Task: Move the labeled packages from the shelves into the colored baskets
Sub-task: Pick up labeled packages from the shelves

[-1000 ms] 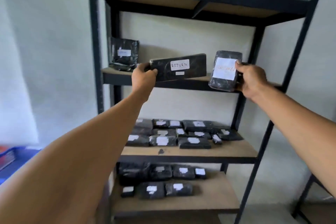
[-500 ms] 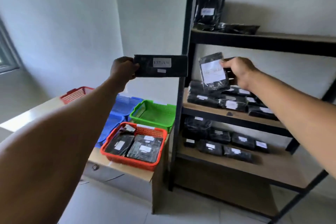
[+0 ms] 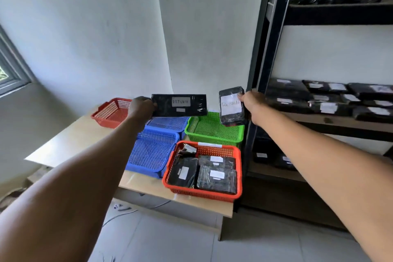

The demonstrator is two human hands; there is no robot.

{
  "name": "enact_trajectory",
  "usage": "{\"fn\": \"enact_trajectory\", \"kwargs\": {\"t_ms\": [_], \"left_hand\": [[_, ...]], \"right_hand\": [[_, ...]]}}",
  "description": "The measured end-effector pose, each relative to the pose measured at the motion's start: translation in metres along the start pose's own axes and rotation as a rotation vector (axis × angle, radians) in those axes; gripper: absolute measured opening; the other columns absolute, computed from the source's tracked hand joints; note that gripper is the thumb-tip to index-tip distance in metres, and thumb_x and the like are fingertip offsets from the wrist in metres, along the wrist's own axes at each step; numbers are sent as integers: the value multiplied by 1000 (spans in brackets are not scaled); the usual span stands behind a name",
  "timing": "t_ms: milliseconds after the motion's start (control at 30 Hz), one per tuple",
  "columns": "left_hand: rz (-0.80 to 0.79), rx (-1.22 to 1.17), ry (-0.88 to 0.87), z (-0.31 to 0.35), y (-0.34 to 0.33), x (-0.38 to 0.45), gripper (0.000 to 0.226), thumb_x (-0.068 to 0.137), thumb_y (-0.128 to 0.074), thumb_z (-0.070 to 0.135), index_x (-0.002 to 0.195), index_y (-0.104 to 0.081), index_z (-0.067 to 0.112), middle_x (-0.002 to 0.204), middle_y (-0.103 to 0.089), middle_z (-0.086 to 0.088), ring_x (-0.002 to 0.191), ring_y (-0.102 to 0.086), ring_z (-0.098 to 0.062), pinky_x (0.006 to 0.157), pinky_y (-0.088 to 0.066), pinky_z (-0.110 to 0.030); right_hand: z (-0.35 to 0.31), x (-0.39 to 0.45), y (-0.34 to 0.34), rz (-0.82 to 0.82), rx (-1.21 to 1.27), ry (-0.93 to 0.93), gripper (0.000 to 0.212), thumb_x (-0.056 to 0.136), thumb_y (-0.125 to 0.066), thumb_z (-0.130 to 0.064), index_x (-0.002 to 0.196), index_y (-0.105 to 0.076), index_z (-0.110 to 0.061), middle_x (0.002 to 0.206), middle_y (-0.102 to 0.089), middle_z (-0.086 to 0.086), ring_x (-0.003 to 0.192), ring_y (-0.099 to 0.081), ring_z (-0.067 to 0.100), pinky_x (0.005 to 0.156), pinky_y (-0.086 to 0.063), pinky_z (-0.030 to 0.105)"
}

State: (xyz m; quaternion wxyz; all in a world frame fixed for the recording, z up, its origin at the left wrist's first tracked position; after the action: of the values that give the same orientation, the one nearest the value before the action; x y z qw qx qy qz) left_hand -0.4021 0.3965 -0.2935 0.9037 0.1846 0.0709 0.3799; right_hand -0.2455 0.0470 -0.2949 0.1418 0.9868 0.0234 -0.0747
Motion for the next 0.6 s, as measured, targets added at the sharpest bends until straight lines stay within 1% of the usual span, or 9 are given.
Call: {"fn": "enact_trajectory", "kwargs": {"t_ms": [100,167,267,333,400,467,533,600], "left_hand": [[-34,13,49,-25,-19,30,16,76,-62,7,85,-71,-1,74,-65,-12,69,-58,-22,62,-48,-36],[-41,71,81,-43,-36,54,16,72,-57,9,80,-69,2,72,-66,-10,66,-59,-24,60,-51,-37],[-71,130,94,-60,-68,83,8,73,-55,9,69,-62,8,67,-61,-8,65,-57,-23,60,-45,-35],[-76,173,105,-66,-89,97,8,77,-56,10,73,-63,8,70,-65,-8,66,-60,-25,62,-47,-33],[-108,194,124,-71,-109,109,10,81,-55,9,78,-64,8,73,-65,-9,67,-59,-26,61,-46,-30],[-127,204,150,-78,-130,128,11,80,-54,9,79,-64,7,75,-66,-10,69,-59,-27,62,-47,-31],[-134,221,166,-84,-148,147,12,79,-54,10,79,-65,7,75,-66,-11,71,-60,-28,64,-47,-32],[-158,257,171,-88,-165,161,11,80,-54,11,77,-64,8,75,-65,-9,69,-59,-27,64,-46,-32]], "right_hand": [[19,22,-16,37,4,-42,37,95,-63,-25,121,-64,1,122,-64,13,100,-58,26,80,-41,30],[29,40,-24,50,-12,-67,37,97,-62,-25,123,-61,2,122,-63,15,98,-56,26,80,-40,30],[43,69,-33,92,-60,-81,40,98,-61,-26,126,-58,1,128,-61,17,111,-58,31,80,-38,30],[54,93,-42,102,-57,-106,41,98,-60,-27,128,-57,1,128,-61,18,114,-58,32,80,-38,31],[67,113,-52,92,-51,-141,40,98,-60,-27,126,-56,1,127,-62,18,111,-59,31,80,-39,31],[78,133,-62,80,-40,-160,37,98,-60,-26,124,-56,0,124,-62,18,104,-57,28,81,-39,31],[89,152,-70,96,-31,-180,35,97,-61,-24,124,-56,-2,122,-63,16,101,-56,27,82,-40,31],[98,168,-76,119,-12,-207,32,98,-60,-22,123,-56,-3,115,-63,14,97,-56,26,80,-40,31]]}}
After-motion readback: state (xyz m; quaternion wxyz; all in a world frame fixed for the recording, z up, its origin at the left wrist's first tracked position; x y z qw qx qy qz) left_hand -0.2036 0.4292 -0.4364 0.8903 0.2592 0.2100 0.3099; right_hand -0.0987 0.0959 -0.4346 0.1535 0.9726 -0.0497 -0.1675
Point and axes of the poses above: each hand's wrist, its own x-axis towards the middle knuckle, its own y-axis out of the back of the hand, z = x × y, the point moved 7 cm from there along x, towards the middle knuckle
